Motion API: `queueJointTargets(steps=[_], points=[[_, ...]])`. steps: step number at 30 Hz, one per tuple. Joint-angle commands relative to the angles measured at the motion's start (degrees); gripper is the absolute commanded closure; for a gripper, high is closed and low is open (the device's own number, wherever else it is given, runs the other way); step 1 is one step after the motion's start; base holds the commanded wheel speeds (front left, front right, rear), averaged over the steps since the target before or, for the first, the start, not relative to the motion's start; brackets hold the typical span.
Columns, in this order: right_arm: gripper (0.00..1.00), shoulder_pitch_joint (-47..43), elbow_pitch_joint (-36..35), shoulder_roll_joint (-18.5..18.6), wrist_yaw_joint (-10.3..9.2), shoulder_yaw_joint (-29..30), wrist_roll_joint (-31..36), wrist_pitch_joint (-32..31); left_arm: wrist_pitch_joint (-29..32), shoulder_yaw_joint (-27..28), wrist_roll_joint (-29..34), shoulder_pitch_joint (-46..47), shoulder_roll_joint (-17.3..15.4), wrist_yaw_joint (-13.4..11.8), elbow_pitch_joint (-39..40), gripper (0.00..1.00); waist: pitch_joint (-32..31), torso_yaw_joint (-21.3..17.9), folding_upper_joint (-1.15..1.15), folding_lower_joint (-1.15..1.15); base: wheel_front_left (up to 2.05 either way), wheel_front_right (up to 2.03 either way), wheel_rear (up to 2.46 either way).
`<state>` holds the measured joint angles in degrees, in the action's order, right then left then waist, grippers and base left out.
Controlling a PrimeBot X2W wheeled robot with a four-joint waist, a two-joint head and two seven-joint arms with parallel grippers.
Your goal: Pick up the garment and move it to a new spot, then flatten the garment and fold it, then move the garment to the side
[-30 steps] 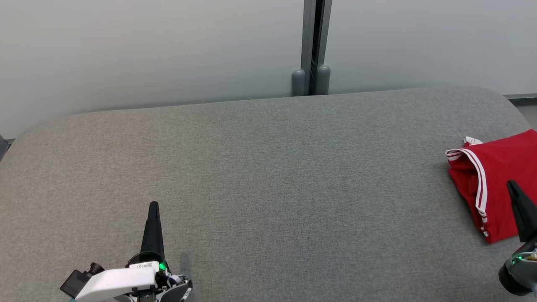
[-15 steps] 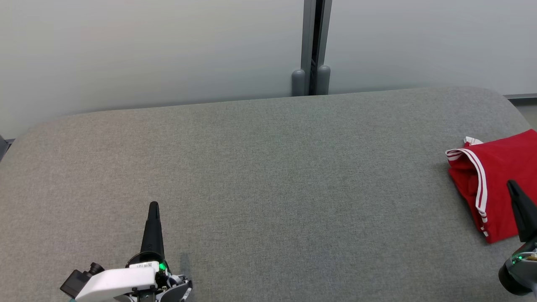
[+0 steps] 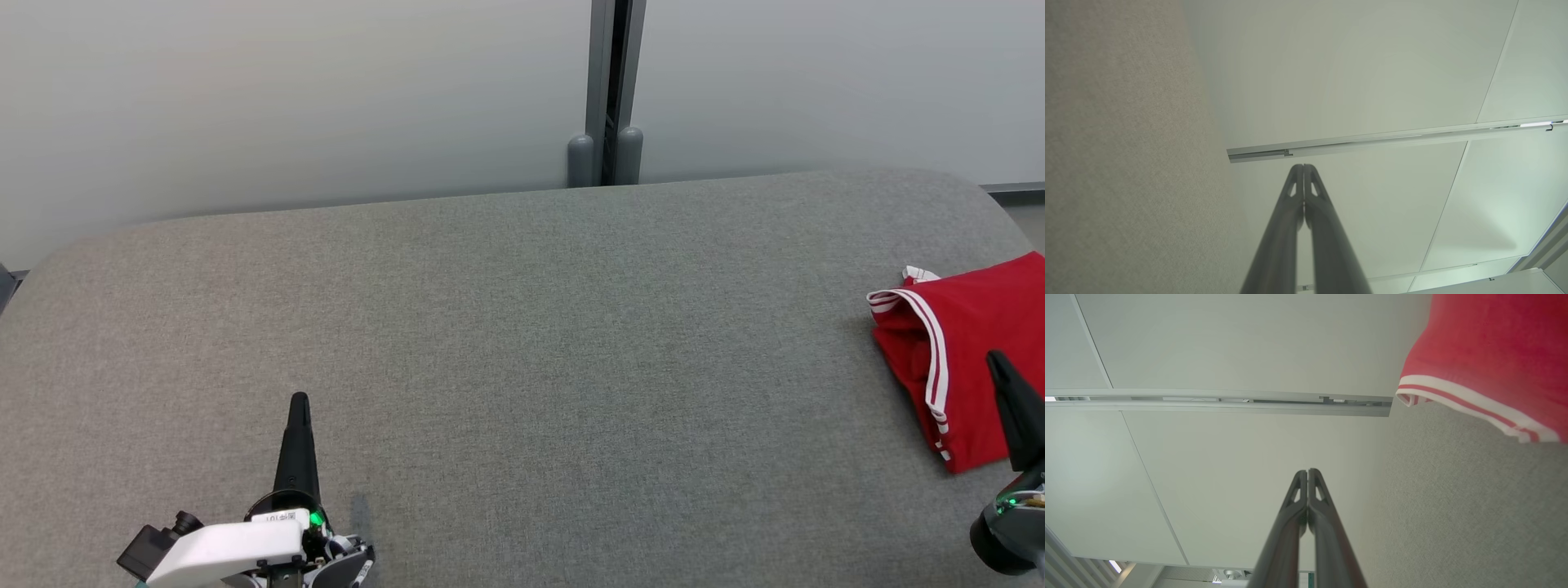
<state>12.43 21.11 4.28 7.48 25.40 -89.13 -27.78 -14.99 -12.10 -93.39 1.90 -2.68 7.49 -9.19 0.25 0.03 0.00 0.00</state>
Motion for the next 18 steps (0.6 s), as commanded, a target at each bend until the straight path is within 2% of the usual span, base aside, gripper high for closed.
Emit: queueJointTargets(steps=[1,18], points=[[1.00,0.33,0.02,0.47,0.01,-0.01,-0.12,-0.17,-0.13,0.08,-0.19,0.84,-0.18,0.20,0.01,1.00,0.00,0.00,0.00,0.00,0.00,0.00,0.00],[1.00,0.30,0.02,0.50,0.01,-0.06,-0.19,-0.11,-0.13,0.09,-0.19,0.83,-0.18,0.20,0.02,1.00,0.00,0.00,0.00,0.00,0.00,0.00,0.00]])
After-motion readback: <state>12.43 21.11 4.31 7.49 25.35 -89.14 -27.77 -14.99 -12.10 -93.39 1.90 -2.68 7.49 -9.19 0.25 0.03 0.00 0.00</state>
